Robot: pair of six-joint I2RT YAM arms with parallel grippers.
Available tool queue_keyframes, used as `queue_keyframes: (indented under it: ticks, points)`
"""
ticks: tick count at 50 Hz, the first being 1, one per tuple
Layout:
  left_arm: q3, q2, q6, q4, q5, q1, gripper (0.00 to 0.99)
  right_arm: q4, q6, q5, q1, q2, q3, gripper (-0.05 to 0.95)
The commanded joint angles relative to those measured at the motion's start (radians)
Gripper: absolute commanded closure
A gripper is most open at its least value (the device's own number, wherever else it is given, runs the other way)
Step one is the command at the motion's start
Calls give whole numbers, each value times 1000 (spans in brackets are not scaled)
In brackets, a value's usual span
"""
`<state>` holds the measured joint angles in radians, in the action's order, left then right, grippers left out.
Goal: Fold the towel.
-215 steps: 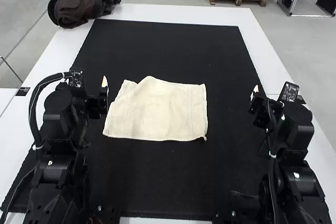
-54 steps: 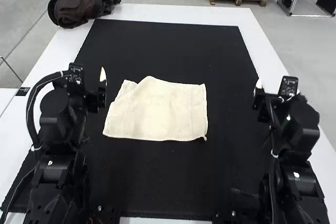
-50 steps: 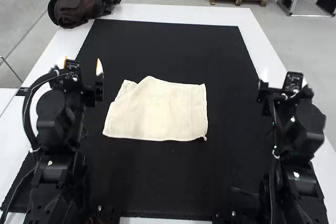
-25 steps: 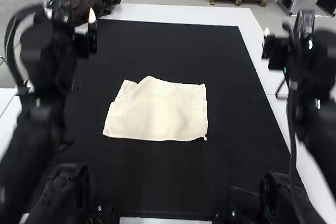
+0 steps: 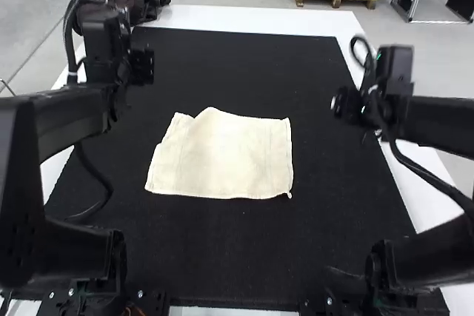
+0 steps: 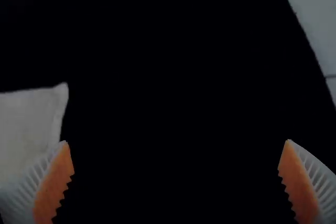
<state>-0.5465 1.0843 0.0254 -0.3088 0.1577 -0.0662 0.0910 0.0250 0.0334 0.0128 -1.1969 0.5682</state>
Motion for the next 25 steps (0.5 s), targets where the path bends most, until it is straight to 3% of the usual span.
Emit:
queue_keyframes:
  ticks: [1, 7, 13, 21, 25]
  points:
    - [45, 58, -55, 11, 11, 0, 39, 29, -10, -32, -16, -3, -42, -5]
    - [77, 108, -45, 16, 23, 0, 39, 56, 43, -32, -17, 2, -54, -5]
    - [71, 174, -28, 89, 11, 0, 39, 44, 79, 36, -20, 3, -48, -5]
    - [5, 247, -28, 165, -103, -11, 38, 24, 85, 51, -57, 2, -19, -10]
    - [-27, 270, -28, 185, -133, -21, 38, 18, 69, 57, -76, -4, -5, -10]
